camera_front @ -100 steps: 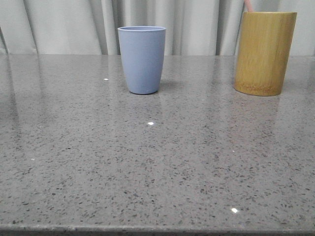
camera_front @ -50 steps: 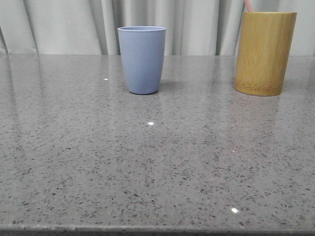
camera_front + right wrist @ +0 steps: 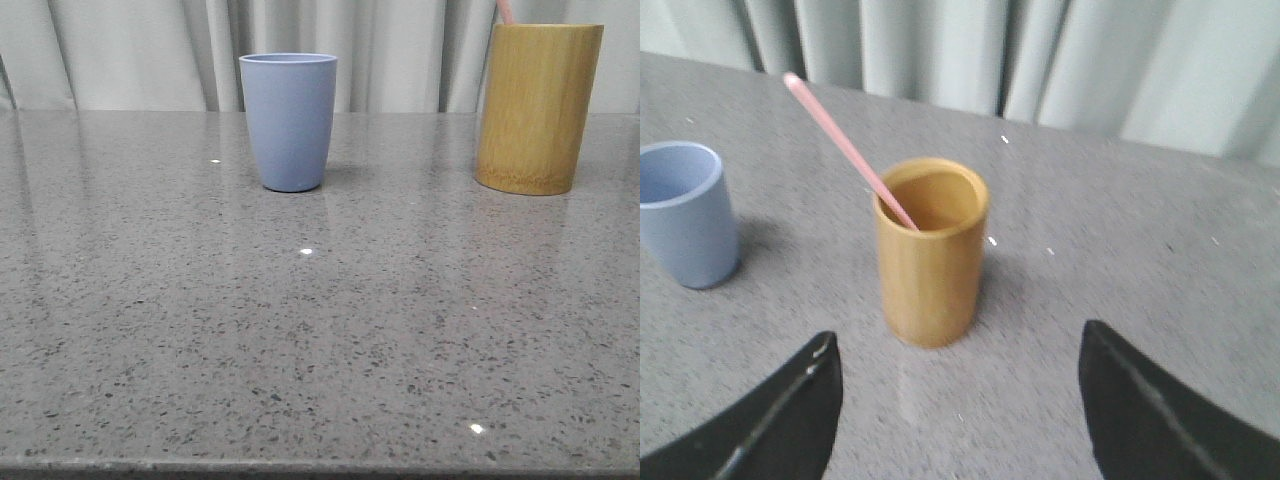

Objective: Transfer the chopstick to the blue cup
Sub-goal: 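Reach the right gripper to the pink chopstick in the bamboo cup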

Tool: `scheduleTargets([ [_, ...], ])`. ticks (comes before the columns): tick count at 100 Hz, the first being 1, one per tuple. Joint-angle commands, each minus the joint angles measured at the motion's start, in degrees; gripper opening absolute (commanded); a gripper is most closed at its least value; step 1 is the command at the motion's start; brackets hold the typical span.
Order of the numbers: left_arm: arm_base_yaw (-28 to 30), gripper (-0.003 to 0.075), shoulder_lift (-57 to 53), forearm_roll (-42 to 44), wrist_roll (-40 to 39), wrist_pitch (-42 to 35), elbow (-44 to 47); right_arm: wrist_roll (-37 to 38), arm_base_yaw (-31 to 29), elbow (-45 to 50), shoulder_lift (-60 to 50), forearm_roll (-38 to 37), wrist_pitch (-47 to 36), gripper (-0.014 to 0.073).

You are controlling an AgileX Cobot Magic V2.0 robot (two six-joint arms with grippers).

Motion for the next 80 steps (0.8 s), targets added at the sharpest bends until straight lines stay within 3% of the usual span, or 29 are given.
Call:
scheduleTargets([
  [1, 0.0, 0.0442, -0.3, -0.6, -0.7, -3.3, -1.3, -5.5, 0.0, -2.7, 2.9, 5.4, -6.0, 0.0510],
  [35, 0.0, 0.0442, -0.3, -0.6, -0.7, -3.3, -1.3, -24.6, 2.0, -10.7, 17.8, 20.3, -8.4, 0.0510],
  [80, 0.0, 0.0442, -0.3, -0.6, -0.7, -3.3, -1.3, -40.5, 10.4, -19.3, 34.5, 21.0, -15.9, 0.0510],
])
